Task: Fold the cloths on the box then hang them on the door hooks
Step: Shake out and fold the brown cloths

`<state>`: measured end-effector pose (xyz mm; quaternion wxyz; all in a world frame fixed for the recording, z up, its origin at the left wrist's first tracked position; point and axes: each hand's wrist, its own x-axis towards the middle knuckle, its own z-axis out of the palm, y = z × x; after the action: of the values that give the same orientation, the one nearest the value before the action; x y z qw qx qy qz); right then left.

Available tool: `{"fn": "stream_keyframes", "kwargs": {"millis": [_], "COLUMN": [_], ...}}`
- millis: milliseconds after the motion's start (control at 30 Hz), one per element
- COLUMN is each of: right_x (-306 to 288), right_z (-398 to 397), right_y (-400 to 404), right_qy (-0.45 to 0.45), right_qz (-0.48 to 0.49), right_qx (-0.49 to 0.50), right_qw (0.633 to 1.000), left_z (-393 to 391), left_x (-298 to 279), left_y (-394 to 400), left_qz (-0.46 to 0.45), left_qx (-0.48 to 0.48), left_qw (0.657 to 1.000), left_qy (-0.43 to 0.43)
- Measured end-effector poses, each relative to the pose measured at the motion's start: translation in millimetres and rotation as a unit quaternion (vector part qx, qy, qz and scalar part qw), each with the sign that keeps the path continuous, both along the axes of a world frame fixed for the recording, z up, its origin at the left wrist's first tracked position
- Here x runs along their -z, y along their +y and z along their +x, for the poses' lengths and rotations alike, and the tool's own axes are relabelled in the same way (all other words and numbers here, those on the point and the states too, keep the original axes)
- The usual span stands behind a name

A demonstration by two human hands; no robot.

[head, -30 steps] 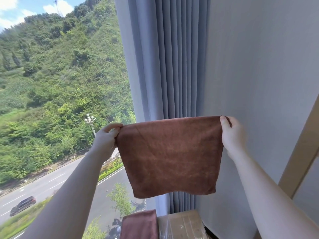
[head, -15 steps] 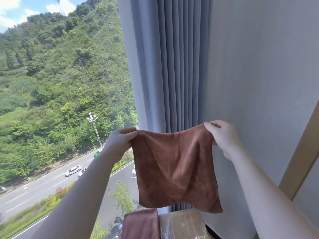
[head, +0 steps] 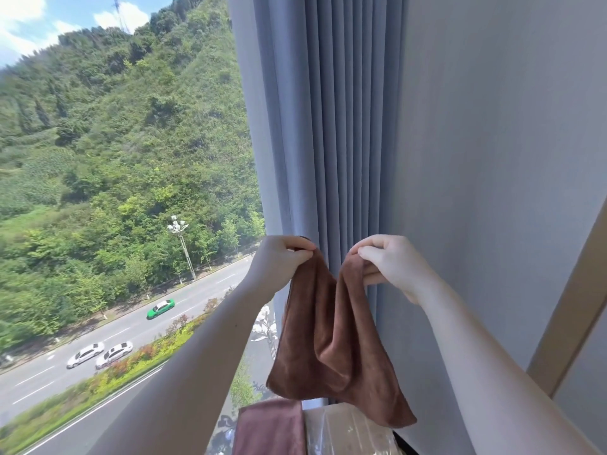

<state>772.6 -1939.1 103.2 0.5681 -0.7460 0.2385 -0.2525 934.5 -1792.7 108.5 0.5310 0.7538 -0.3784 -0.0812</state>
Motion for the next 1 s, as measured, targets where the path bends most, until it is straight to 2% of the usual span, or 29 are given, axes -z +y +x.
{"fn": "stream_keyframes", "kwargs": {"millis": [100,233,333,400,533,667,733,933,1000], "right_x": [-4,-8,-11,-12,-14,-13,-9,3,9], "right_z": [-2,-4,-4,-1,-3,-11,-14,-19,-16], "right_y": [5,14,19,19,15,7,3,-4,-7], "right_qy": [0.010,0.008,0.007,0.017,0.028,0.060,0.104,0.209,0.228], "right_qz": [0.047,0.055,0.046,0.031,-0.026,-0.169,-0.171,-0.097,-0.110], "right_qx": [-0.067,-0.130,-0.178,-0.174,-0.107,-0.019,-0.030,-0.117,-0.105], "right_qw": [0.997,0.990,0.983,0.984,0.994,0.984,0.979,0.966,0.962], "left_z": [-11,-24,-32,-33,-30,-30,-26,-14,-11], "left_x": [-4,-8,-5,-5,-7,-16,-21,-31,-32], "left_y": [-2,-1,-4,-5,-3,4,9,20,24], "left_qz": [0.028,0.060,0.080,0.063,0.043,0.001,-0.031,-0.093,-0.098], "left_qx": [0.020,0.066,0.066,0.051,0.063,0.058,0.060,0.066,0.056], "left_qw": [0.999,0.995,0.987,0.986,0.992,0.997,0.998,0.992,0.992], "left_qy": [-0.020,-0.043,-0.121,-0.146,-0.098,-0.050,-0.015,0.046,0.055]}}
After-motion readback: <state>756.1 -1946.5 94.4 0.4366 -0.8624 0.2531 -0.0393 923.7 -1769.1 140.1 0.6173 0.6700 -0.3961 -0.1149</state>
